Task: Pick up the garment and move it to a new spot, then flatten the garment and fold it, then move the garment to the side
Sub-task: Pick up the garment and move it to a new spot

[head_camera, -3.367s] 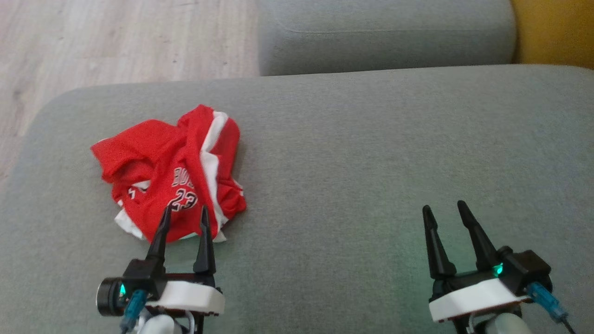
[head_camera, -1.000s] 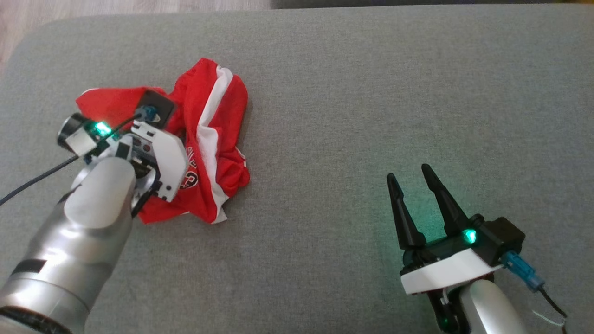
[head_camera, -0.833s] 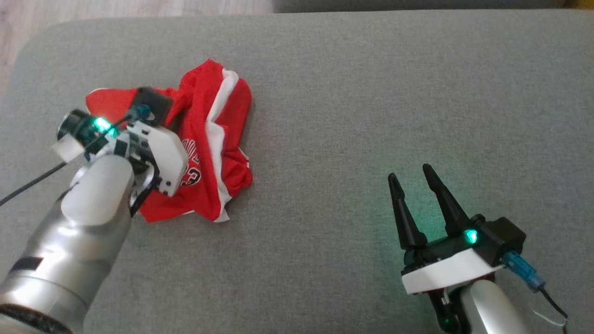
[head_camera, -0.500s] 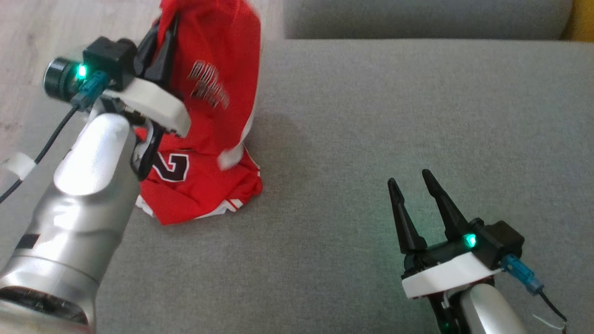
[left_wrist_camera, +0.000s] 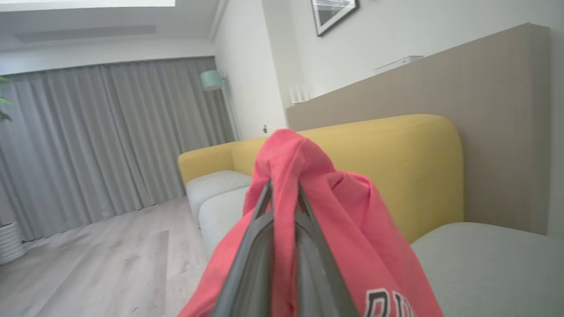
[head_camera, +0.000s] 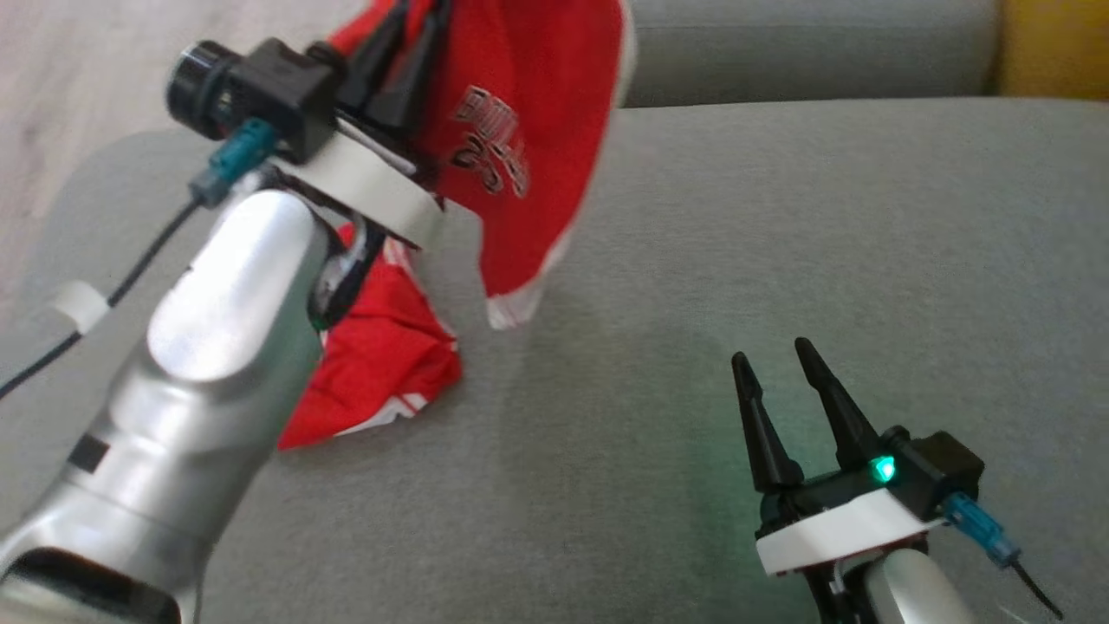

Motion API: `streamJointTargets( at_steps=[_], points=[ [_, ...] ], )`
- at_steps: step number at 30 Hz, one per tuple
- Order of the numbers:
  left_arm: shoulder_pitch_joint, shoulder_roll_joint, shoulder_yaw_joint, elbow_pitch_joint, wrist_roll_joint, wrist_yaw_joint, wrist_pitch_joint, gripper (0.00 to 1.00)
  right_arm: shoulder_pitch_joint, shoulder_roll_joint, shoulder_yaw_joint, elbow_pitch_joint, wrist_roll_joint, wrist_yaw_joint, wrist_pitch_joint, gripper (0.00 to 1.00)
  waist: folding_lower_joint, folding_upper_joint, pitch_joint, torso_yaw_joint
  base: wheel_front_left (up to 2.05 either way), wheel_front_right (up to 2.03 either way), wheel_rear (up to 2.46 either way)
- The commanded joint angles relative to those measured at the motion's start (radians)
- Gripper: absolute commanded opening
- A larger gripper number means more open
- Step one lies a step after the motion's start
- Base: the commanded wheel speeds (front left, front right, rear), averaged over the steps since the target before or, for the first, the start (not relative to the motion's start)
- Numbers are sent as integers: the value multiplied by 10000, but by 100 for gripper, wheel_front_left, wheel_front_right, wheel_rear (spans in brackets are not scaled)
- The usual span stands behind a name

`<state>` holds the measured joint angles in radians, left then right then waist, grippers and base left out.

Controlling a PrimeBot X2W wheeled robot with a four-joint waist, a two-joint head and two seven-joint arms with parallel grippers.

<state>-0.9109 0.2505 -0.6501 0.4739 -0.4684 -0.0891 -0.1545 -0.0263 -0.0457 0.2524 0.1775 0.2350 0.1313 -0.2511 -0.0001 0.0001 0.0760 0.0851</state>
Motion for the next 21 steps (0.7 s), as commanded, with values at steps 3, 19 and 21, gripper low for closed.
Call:
streamJointTargets(
  at_steps=[3,19,21],
  points=[
    [-46,219,17,-914,-84,20,477,0,-474,-45,208,-368,10,-6,-107,100,1,-1,170,-1136,0,0,0],
    [-707,38,-1382,-133,603,-234,1125,0,-1280,-45,600,-1182,107,-6,-107,100,1,-1,1812,-5139,0,0,0],
    [-998,-17,-1606,439,739,-289,988,0,-1325,-45,628,-1254,239,-6,-107,100,1,-1,2004,-5373,0,0,0]
  ],
)
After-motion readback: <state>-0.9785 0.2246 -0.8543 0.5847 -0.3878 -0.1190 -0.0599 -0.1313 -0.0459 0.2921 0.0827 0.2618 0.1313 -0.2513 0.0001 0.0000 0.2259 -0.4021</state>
